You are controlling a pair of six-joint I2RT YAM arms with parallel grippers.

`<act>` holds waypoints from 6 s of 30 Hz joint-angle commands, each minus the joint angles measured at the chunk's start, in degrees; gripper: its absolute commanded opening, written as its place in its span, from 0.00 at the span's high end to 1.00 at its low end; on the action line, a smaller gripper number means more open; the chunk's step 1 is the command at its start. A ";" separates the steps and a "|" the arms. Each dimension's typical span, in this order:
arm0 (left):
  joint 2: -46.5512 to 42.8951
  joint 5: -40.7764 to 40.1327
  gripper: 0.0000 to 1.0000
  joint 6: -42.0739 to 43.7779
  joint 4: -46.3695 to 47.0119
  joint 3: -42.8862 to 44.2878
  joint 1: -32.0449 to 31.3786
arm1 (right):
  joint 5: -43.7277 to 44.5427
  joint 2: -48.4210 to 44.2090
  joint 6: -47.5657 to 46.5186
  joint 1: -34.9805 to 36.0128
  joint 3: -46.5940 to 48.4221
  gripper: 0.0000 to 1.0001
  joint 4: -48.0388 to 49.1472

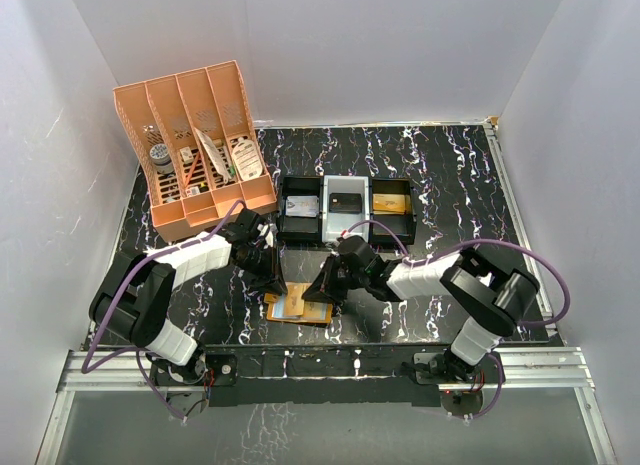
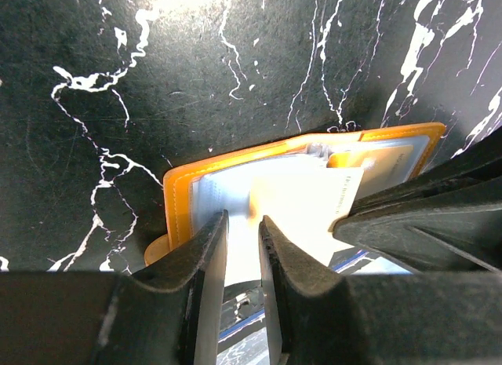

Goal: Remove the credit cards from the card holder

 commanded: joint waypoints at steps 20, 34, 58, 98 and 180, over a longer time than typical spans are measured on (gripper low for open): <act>-8.60 13.58 0.45 -10.60 12.97 -3.28 -2.34 | -1.44 0.83 -2.80 -1.47 0.67 1.00 0.26; -5.13 -1.54 0.62 -6.66 3.93 -5.59 -5.09 | -1.79 1.71 -1.33 -1.42 -0.48 1.00 2.91; -2.29 -1.65 0.74 -3.96 2.32 -6.37 -5.59 | -0.68 2.55 2.49 0.12 -0.72 0.78 8.49; -15.98 6.04 0.58 -4.19 10.47 -2.33 -5.62 | 25.10 -24.90 -12.02 -1.42 2.54 1.00 -22.66; -30.79 -24.79 0.01 -7.20 -7.03 -2.14 -5.49 | 21.66 0.67 -127.91 -30.43 21.36 1.00 -10.07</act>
